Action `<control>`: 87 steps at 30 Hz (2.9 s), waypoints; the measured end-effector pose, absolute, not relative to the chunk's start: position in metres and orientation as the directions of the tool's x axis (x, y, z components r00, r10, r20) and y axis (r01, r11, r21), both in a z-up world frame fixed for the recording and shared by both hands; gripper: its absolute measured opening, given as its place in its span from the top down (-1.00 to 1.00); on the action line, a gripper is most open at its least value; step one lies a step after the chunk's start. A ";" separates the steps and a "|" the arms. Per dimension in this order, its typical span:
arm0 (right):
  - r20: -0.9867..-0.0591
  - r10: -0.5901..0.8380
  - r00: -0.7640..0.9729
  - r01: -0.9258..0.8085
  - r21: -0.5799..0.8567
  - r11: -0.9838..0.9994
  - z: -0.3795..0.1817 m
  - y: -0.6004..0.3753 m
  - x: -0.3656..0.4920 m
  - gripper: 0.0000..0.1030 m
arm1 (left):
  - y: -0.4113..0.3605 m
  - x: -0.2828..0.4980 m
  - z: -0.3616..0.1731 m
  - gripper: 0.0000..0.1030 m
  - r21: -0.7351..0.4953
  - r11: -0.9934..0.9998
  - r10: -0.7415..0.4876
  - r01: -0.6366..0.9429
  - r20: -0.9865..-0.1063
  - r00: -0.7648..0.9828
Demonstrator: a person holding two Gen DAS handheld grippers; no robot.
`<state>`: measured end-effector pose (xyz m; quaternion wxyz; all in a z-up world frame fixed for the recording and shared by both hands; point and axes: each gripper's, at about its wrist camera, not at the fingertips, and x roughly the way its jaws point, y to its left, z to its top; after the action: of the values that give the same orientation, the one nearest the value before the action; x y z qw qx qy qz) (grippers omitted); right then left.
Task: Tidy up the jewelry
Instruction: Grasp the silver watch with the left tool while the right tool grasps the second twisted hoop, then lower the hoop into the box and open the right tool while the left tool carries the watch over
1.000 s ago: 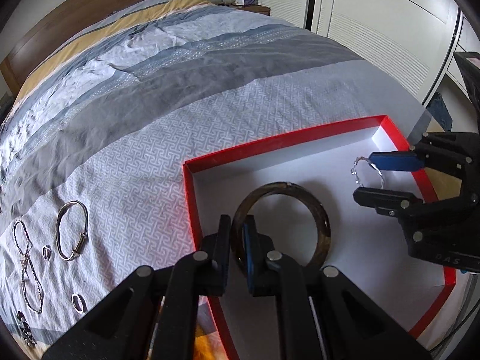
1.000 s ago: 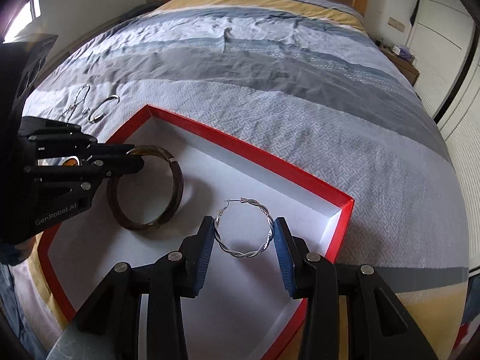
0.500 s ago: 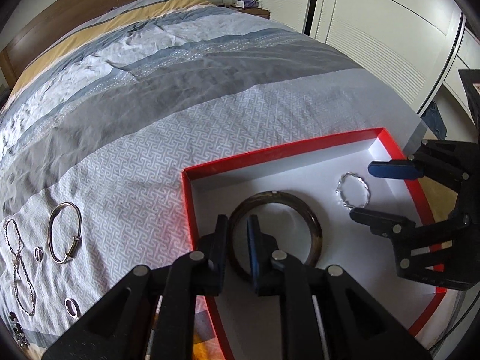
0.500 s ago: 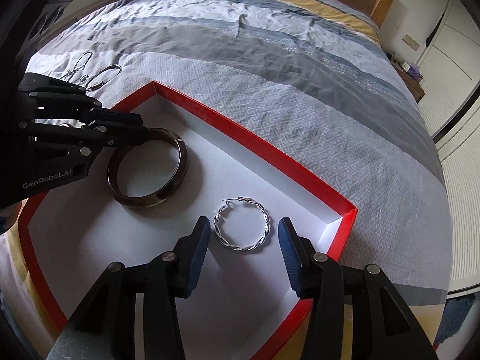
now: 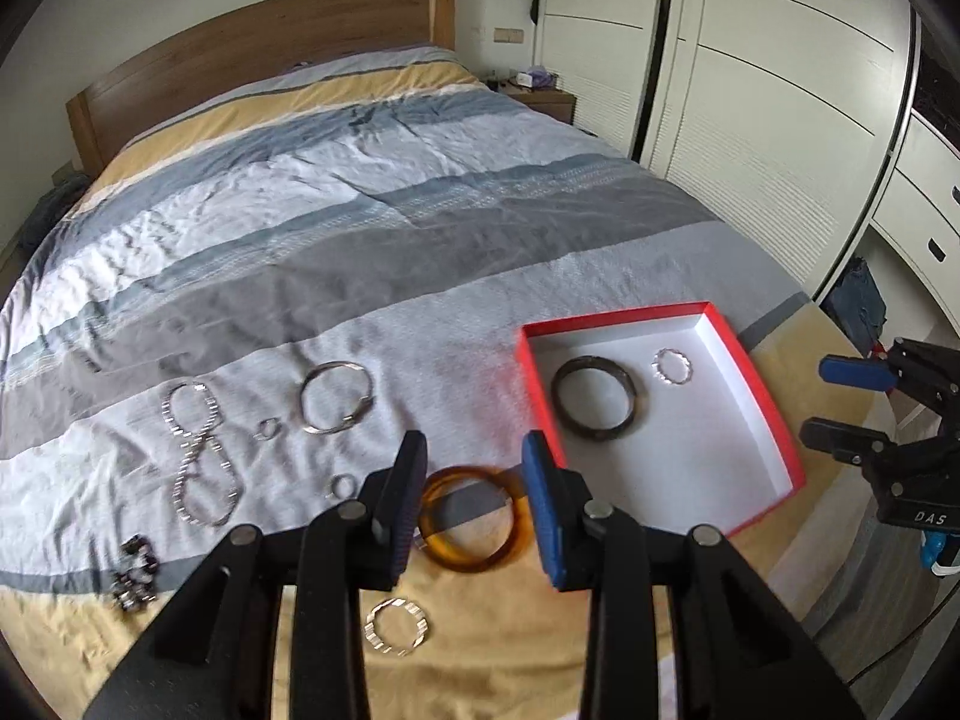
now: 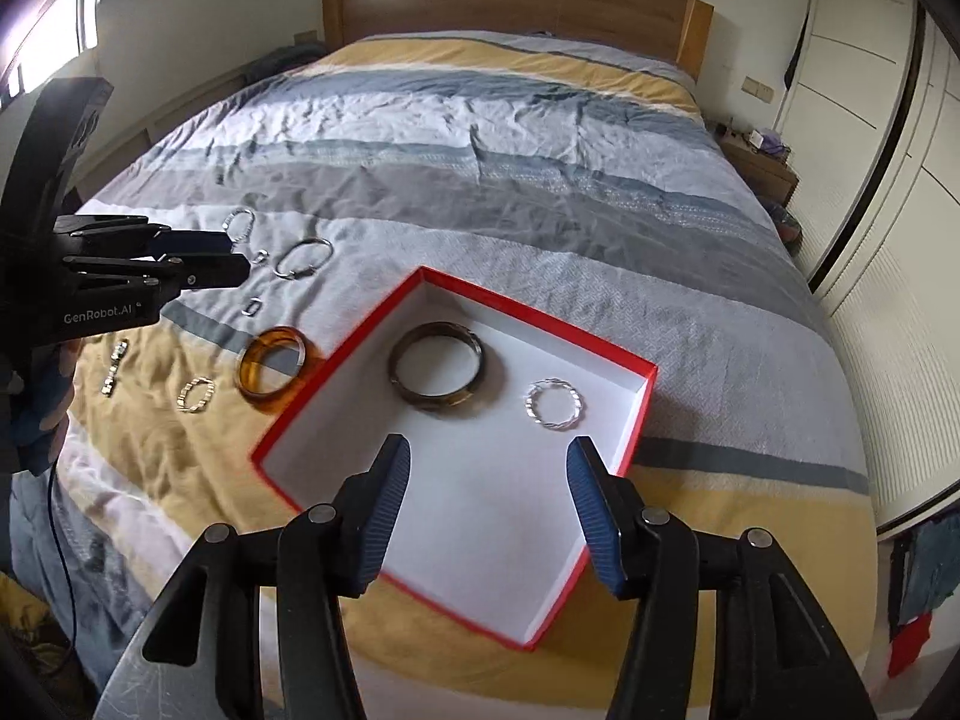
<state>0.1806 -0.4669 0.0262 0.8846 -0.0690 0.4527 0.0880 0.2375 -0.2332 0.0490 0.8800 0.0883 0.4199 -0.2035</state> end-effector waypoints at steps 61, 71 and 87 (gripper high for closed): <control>-0.833 0.283 0.476 -0.273 0.165 0.948 -0.092 -0.230 0.197 0.25 | -0.001 0.197 -0.074 0.81 -0.140 0.989 -0.142 0.044 -0.843 0.518; -0.784 0.294 0.546 -0.269 0.168 0.948 -0.042 -0.235 0.160 0.25 | -0.012 0.164 -0.026 0.82 -0.153 0.984 -0.177 0.092 -0.794 0.582; -0.728 0.202 0.655 -0.159 0.129 0.979 0.013 -0.317 0.102 0.25 | -0.117 0.141 0.040 0.82 -0.158 0.935 -0.328 0.318 -0.725 0.605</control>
<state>0.1022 -0.3167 0.0134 0.9093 0.0271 0.4032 0.0992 0.1408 -0.1167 0.0400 0.8959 -0.0065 0.4059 -0.1802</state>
